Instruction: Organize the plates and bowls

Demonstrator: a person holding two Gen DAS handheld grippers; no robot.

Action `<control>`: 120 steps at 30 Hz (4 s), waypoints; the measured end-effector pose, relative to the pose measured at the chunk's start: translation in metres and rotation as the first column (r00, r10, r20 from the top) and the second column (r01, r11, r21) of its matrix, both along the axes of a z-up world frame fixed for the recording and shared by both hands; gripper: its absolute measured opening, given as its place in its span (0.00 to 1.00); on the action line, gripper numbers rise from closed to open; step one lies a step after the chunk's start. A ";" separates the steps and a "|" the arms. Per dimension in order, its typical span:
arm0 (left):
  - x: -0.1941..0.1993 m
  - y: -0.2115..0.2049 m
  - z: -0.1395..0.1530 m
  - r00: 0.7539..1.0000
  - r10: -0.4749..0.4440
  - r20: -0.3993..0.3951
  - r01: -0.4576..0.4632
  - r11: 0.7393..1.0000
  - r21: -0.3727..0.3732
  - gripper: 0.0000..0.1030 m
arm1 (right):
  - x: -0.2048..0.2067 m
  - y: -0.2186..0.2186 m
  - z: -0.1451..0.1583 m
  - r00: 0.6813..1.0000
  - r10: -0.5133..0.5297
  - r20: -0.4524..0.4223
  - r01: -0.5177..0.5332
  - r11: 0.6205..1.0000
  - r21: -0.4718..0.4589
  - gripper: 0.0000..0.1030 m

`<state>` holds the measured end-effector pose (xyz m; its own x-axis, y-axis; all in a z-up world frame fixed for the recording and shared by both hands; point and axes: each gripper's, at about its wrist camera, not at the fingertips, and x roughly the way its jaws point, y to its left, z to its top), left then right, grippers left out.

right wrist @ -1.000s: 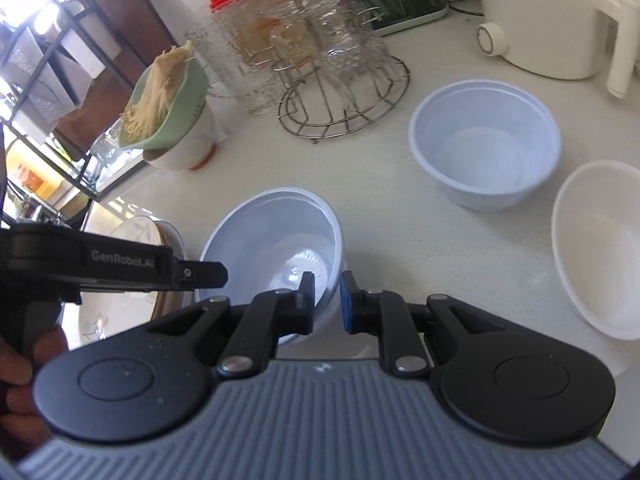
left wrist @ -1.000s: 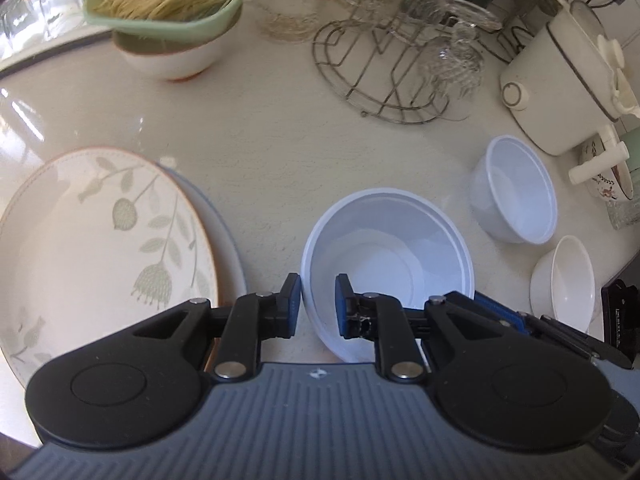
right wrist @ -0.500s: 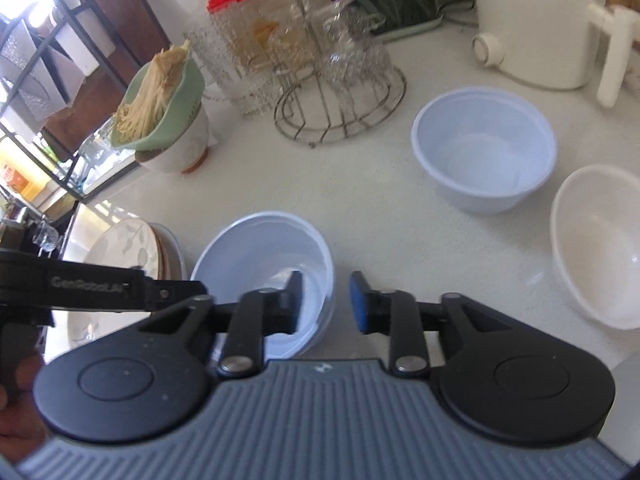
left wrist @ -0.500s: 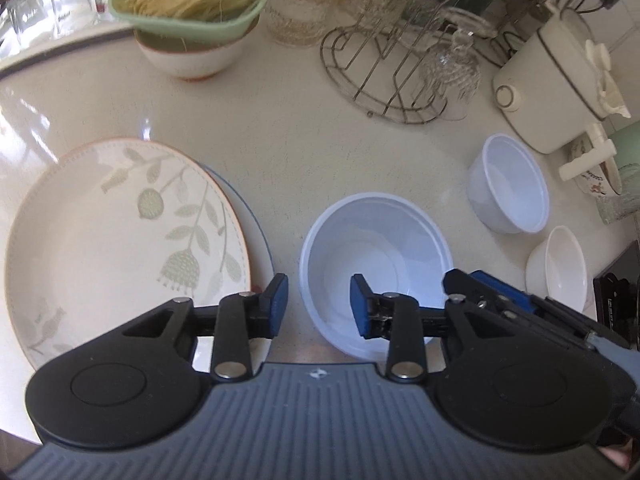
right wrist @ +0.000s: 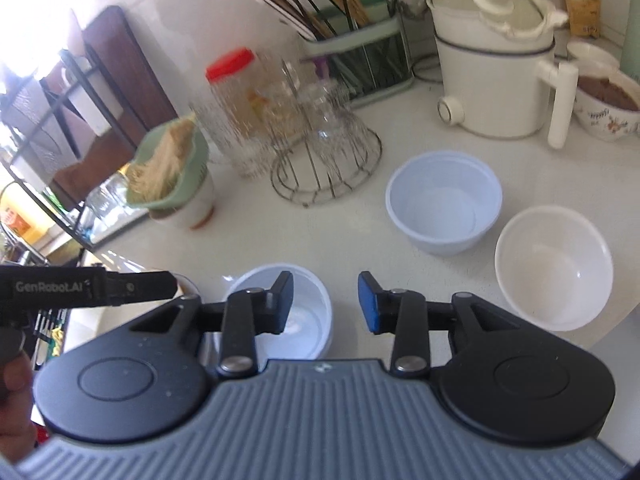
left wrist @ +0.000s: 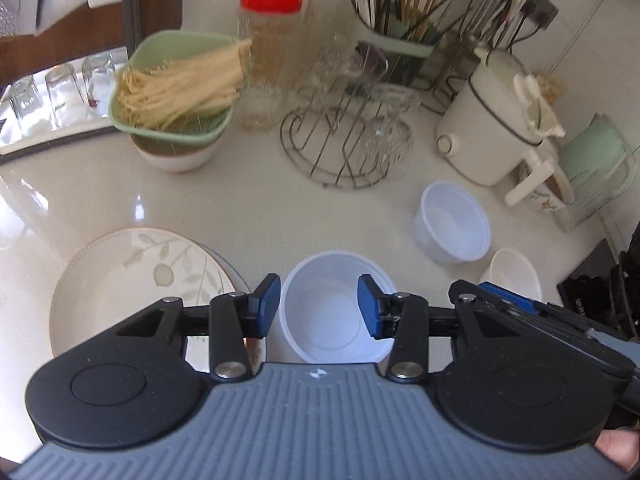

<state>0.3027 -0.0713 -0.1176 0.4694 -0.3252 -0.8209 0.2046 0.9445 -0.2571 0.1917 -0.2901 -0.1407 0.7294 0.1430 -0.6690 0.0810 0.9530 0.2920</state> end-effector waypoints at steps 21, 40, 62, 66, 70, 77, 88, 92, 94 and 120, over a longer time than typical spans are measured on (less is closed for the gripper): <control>-0.039 0.021 0.053 0.994 -0.037 0.107 0.037 0.999 0.002 0.47 | -0.039 0.029 0.072 0.986 0.020 0.168 -0.009 0.998 -0.068 0.38; -0.054 0.027 0.075 0.973 -0.092 0.214 0.089 0.996 0.022 0.58 | -0.064 0.037 0.077 0.975 -0.086 0.207 0.111 0.988 -0.111 0.38; -0.052 0.008 0.058 0.945 -0.289 0.155 0.296 0.955 -0.021 0.62 | -0.102 0.042 0.069 0.952 -0.269 0.147 0.289 0.946 -0.145 0.38; -0.049 -0.003 0.055 0.934 -0.324 0.150 0.330 0.944 -0.010 0.62 | -0.104 0.033 0.067 0.939 -0.318 0.134 0.334 0.933 -0.132 0.38; -0.040 -0.011 0.053 0.936 -0.324 0.138 0.328 0.945 -0.011 0.62 | -0.101 0.025 0.063 0.936 -0.333 0.112 0.345 0.930 -0.123 0.38; -0.018 -0.036 0.042 0.929 -0.356 0.103 0.360 0.933 -0.018 0.62 | -0.087 0.016 0.056 0.938 -0.334 0.091 0.345 0.927 -0.151 0.38; 0.045 -0.080 0.002 0.937 -0.348 0.023 0.348 0.937 -0.003 0.62 | -0.047 -0.019 0.036 0.934 -0.358 0.014 0.355 0.920 -0.164 0.38; 0.071 -0.094 -0.017 0.941 -0.337 -0.017 0.337 0.941 0.006 0.62 | -0.029 -0.036 0.025 0.937 -0.348 -0.010 0.343 0.928 -0.145 0.38; 0.083 -0.101 -0.026 0.943 -0.330 -0.035 0.331 0.944 0.012 0.62 | -0.018 -0.044 0.020 0.939 -0.343 -0.022 0.337 0.931 -0.142 0.37; 0.172 -0.192 -0.103 0.929 -0.313 -0.198 0.319 0.948 -0.004 0.27 | 0.101 -0.130 -0.045 0.952 -0.268 -0.150 0.253 0.961 -0.111 0.23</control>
<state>0.4750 -0.2636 -0.2209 0.1769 -0.4062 -0.8965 0.4423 0.8465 -0.2963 0.2923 -0.4198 -0.1862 0.6141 -0.1033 -0.7824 0.3692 0.9138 0.1691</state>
